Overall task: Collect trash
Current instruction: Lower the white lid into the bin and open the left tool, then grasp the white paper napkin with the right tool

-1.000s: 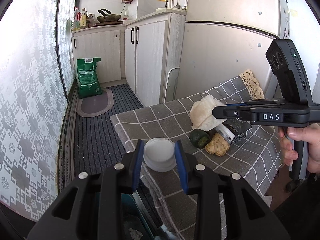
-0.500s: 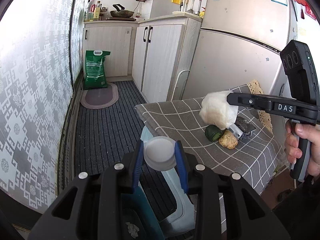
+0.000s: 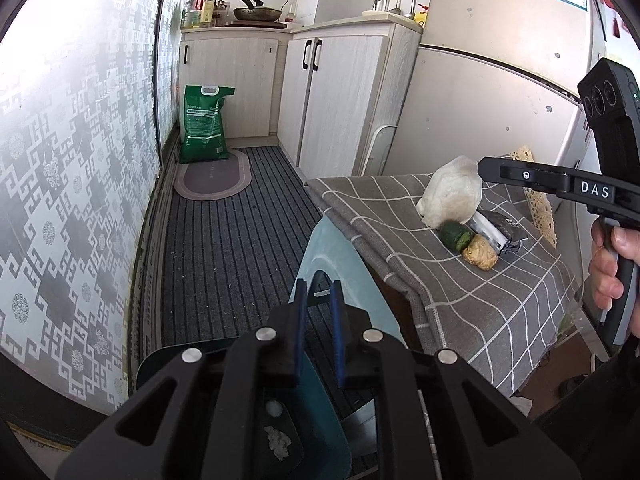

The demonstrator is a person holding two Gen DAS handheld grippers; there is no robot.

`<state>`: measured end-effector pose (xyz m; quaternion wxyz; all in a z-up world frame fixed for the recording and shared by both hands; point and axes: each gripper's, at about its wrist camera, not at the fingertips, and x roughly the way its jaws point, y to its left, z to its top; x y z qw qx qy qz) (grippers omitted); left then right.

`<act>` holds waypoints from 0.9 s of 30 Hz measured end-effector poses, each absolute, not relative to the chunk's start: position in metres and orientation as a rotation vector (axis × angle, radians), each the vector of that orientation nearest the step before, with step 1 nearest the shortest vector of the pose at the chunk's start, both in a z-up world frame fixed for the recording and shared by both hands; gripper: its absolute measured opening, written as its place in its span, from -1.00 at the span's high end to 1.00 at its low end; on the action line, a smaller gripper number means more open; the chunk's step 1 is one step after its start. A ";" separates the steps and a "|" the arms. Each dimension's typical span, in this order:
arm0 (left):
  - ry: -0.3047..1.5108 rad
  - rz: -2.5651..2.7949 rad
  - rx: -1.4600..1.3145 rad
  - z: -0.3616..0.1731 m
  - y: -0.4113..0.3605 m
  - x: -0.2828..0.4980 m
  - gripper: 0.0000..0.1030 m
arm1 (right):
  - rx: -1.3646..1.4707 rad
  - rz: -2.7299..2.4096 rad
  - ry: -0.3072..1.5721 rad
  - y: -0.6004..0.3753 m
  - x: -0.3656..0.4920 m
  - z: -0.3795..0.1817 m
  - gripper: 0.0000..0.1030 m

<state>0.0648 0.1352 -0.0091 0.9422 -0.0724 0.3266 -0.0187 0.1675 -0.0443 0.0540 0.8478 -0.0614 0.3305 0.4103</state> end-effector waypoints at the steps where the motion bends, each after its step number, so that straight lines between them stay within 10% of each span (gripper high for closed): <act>1: 0.667 -0.035 -0.147 -0.010 0.136 0.064 0.76 | -0.127 0.865 0.696 -0.045 0.168 0.054 1.00; 14: 0.668 -0.002 -0.156 -0.014 0.156 0.052 0.77 | -0.147 0.811 0.685 -0.047 0.166 0.071 1.00; 16: 0.670 0.005 -0.159 -0.014 0.159 0.049 0.79 | -0.164 0.751 0.707 -0.050 0.175 0.065 0.87; 19: 0.683 0.018 -0.166 -0.017 0.165 0.047 0.87 | -0.177 0.690 0.735 -0.052 0.187 0.050 0.00; 27: 0.721 0.066 -0.205 -0.030 0.180 0.037 0.87 | -0.279 0.603 0.747 -0.035 0.211 0.025 -0.01</act>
